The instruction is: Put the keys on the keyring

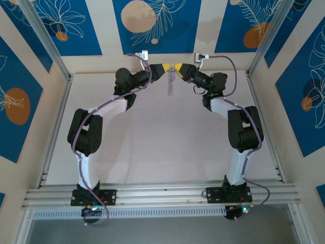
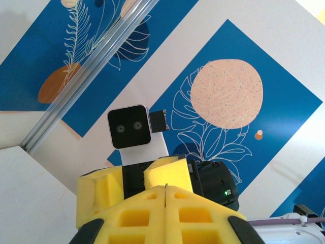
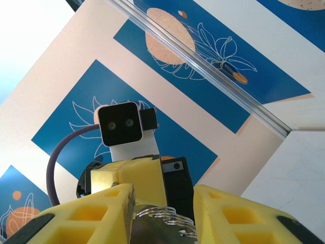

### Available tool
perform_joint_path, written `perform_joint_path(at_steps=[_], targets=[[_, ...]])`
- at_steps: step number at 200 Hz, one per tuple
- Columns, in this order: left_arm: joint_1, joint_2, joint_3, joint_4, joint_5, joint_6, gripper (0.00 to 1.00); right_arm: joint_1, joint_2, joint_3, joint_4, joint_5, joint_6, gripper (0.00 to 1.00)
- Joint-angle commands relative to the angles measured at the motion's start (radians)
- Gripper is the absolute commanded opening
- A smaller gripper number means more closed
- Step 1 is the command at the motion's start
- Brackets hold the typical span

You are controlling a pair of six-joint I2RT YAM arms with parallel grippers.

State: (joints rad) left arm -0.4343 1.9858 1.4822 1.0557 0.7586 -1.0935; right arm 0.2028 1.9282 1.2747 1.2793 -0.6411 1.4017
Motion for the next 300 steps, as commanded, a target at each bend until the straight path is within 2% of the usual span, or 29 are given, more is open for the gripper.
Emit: perform_joint_path(at_steps=[1, 41, 202, 226, 300], targets=[[-0.009, -0.007, 0.03, 0.046, 0.009, 0.007, 0.0, 0.0, -0.063, -0.024, 0.049, 0.026, -0.028, 0.39], [-0.008, -0.005, 0.029, 0.044, 0.01, 0.006, 0.0, -0.013, -0.071, -0.044, 0.086, 0.041, -0.01, 0.4], [-0.012, -0.004, 0.032, 0.045, 0.009, 0.006, 0.0, 0.026, -0.051, 0.012, 0.038, 0.003, -0.031, 0.39], [-0.013, -0.004, 0.033, 0.044, 0.008, 0.006, 0.0, 0.029, -0.048, 0.016, 0.026, 0.001, -0.034, 0.35], [-0.014, -0.005, 0.035, 0.044, 0.008, 0.006, 0.0, 0.026, -0.046, 0.002, 0.021, -0.004, -0.035, 0.13]])
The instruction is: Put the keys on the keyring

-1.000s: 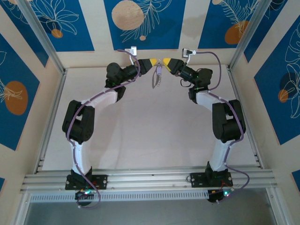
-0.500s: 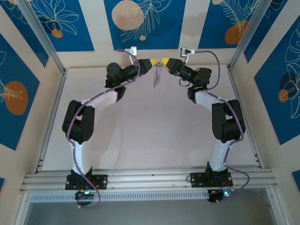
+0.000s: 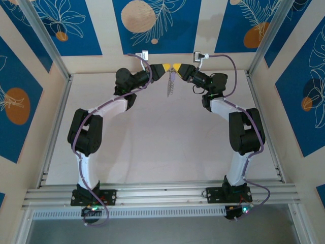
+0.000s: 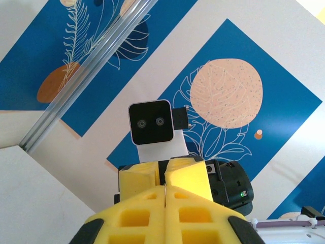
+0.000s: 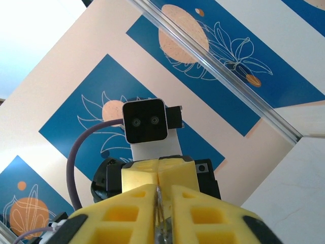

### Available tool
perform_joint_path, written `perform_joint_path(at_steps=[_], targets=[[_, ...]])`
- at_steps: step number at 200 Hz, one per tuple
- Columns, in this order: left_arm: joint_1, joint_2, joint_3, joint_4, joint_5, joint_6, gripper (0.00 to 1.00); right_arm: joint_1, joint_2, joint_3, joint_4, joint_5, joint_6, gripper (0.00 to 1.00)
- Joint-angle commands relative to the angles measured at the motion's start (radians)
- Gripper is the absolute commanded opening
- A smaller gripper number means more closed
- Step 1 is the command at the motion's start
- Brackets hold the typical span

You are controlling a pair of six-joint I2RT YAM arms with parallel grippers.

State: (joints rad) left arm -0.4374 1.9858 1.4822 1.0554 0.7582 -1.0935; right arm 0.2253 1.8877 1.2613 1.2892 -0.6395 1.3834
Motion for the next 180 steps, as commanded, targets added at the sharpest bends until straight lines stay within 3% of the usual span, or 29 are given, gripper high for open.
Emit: perform_joint_path(at_steps=[1, 17, 37, 76, 129, 180], targets=[[-0.011, -0.006, 0.035, 0.045, 0.01, 0.006, 0.0, 0.003, -0.005, 0.015, 0.011, -0.006, -0.017, 0.13], [-0.012, -0.007, 0.035, 0.044, 0.009, 0.007, 0.0, 0.002, -0.004, 0.015, 0.007, -0.009, -0.016, 0.1], [-0.012, -0.006, 0.036, 0.043, 0.01, 0.006, 0.0, 0.001, 0.0, 0.02, 0.004, -0.015, -0.014, 0.0], [-0.018, 0.002, 0.05, 0.055, 0.025, -0.007, 0.0, 0.0, 0.012, 0.035, 0.011, -0.012, -0.002, 0.0], [-0.021, 0.011, 0.068, 0.051, 0.05, -0.012, 0.2, -0.001, 0.016, 0.045, 0.016, -0.021, 0.005, 0.0], [-0.022, 0.018, 0.079, 0.036, 0.065, -0.01, 0.19, -0.003, 0.017, 0.044, 0.015, -0.031, 0.008, 0.0]])
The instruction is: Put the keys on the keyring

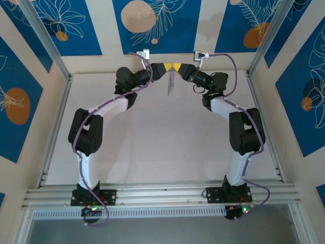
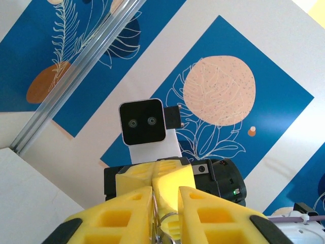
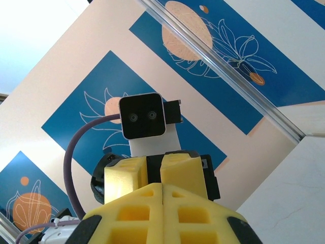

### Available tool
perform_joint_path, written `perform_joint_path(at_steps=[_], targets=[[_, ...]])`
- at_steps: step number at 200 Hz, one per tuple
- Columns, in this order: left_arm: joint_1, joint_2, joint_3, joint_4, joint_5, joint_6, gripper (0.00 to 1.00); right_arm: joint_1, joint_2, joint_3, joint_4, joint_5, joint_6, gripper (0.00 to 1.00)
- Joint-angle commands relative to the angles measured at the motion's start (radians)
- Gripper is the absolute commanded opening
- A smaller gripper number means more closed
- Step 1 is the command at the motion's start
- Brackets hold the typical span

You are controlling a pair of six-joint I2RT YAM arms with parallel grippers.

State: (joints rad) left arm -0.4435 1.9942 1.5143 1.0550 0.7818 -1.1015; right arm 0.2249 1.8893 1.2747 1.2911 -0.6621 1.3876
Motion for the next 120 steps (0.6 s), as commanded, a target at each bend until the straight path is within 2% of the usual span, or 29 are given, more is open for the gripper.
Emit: perform_joint_path(at_steps=[1, 77, 120], targets=[[-0.016, 0.009, 0.048, 0.036, 0.041, -0.001, 0.19, -0.003, 0.016, 0.03, 0.013, -0.008, 0.005, 0.0], [-0.018, 0.034, 0.111, -0.009, 0.128, 0.0, 0.1, -0.009, 0.017, 0.036, -0.005, -0.047, 0.001, 0.0], [-0.018, 0.043, 0.155, -0.039, 0.192, 0.004, 0.1, -0.019, 0.017, 0.044, -0.024, -0.081, -0.002, 0.0]])
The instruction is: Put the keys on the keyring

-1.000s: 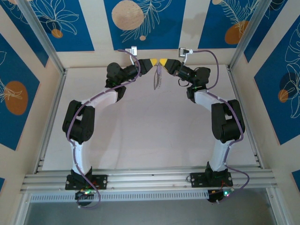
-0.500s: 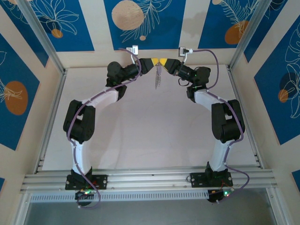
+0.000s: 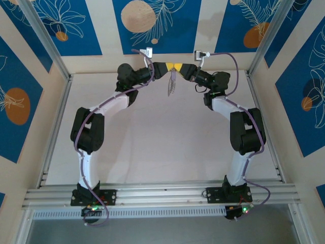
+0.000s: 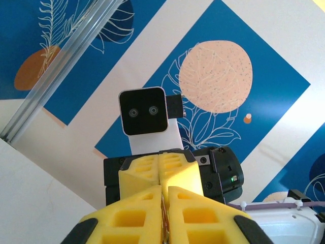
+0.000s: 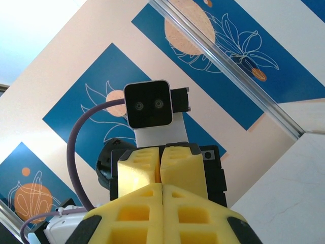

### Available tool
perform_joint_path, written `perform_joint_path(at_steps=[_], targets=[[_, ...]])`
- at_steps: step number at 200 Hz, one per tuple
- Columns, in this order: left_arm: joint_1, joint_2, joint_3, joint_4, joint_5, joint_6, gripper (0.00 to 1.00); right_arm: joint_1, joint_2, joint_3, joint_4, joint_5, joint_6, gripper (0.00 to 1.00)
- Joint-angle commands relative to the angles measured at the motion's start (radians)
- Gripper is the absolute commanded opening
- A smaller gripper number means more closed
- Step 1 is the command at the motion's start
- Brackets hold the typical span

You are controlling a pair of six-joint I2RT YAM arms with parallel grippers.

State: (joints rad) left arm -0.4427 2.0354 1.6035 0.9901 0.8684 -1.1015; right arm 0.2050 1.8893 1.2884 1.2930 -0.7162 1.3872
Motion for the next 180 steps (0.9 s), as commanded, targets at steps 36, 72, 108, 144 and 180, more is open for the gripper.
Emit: perform_joint_path(at_steps=[36, 72, 108, 144, 180], targets=[[-0.019, 0.013, 0.098, -0.001, 0.158, 0.004, 0.12, -0.005, 0.017, 0.044, -0.049, -0.065, -0.008, 0.0], [-0.019, 0.018, 0.109, -0.019, 0.185, 0.006, 0.11, -0.006, 0.018, 0.054, -0.069, -0.08, -0.018, 0.0], [-0.023, 0.017, 0.108, -0.064, 0.193, 0.039, 0.0, -0.004, 0.019, 0.066, -0.079, -0.084, -0.017, 0.0], [-0.04, -0.003, 0.092, -0.126, 0.186, 0.113, 0.0, -0.001, 0.017, 0.084, -0.092, -0.087, -0.015, 0.0], [-0.041, -0.028, 0.031, -0.081, 0.082, 0.105, 0.0, -0.009, 0.011, 0.083, -0.093, -0.066, 0.003, 0.19]])
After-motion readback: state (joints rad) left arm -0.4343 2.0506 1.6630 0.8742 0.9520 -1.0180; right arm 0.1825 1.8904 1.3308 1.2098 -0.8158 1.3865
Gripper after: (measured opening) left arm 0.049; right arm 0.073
